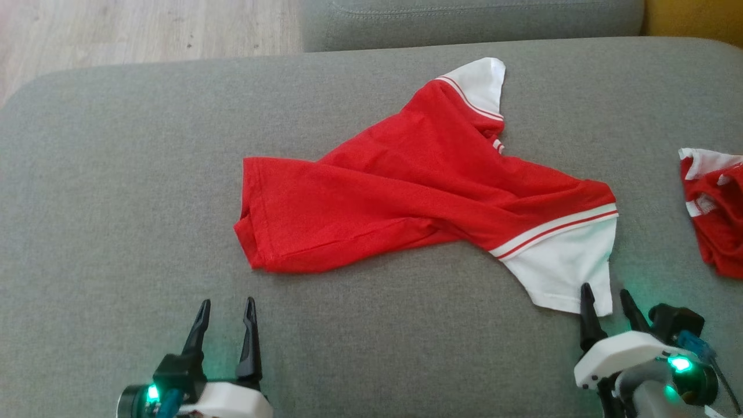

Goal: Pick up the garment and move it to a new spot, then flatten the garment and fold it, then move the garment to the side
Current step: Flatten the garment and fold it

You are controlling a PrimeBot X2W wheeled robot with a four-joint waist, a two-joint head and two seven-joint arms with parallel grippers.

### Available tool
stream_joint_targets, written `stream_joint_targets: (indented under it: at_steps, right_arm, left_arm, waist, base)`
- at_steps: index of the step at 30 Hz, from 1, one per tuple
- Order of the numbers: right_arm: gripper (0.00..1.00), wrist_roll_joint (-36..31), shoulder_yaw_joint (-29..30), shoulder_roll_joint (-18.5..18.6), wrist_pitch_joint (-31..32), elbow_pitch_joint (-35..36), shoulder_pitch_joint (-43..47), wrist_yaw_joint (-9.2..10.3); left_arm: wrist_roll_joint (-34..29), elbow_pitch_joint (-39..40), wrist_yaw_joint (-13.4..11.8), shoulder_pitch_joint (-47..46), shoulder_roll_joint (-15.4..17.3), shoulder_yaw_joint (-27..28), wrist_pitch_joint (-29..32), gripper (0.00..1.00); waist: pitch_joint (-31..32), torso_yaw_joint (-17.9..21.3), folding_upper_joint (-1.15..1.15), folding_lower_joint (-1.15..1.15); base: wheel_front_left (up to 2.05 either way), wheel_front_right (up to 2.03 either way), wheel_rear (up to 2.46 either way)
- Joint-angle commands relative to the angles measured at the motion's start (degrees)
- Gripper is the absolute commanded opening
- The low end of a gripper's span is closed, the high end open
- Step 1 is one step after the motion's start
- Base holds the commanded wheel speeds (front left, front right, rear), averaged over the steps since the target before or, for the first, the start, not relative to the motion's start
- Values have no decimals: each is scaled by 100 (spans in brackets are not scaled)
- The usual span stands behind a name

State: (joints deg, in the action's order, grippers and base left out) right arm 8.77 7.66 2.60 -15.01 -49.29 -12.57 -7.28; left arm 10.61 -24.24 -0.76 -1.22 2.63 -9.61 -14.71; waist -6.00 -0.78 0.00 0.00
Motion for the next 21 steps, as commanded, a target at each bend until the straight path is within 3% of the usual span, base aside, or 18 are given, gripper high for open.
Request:
stream_joint_targets:
  at_steps: [1, 4, 5, 6, 12, 21]
  right_arm:
    - [100, -90, -93, 28, 1, -209, -159, -21]
    - [96, -83, -158, 28, 1, -536, -186, -21]
    - [70, -76, -210, 28, 1, -616, -181, -21]
    - [0, -39, -262, 28, 1, -688, -170, -21]
    - [0, 58, -286, 28, 1, -655, -40, -21]
    - [0, 32, 108, 38, 1, 455, 291, -21]
  left_arm:
    - [-37, 123, 3, -306, 25, 129, -29, 100]
    - [-29, 126, 8, -335, 25, 126, -29, 100]
    - [-18, 131, 4, -331, 25, 126, -29, 100]
    - [-5, 135, 3, -323, 25, 121, -29, 100]
    - [70, 137, -4, -286, 25, 99, -29, 100]
    - [350, 204, 63, -330, 25, -49, -29, 100]
  waist:
    - [-33, -18, 0, 0]
    - [-48, -5, 0, 0]
    - [-43, 12, 0, 0]
    - [-36, 27, 0, 0]
    - [24, 123, 0, 0]
    - [133, 242, 0, 0]
  base:
    - [0, 0, 0]
    - [0, 0, 0]
    - [0, 0, 0]
    - [0, 0, 0]
    - [0, 0, 0]
    - [0, 0, 0]
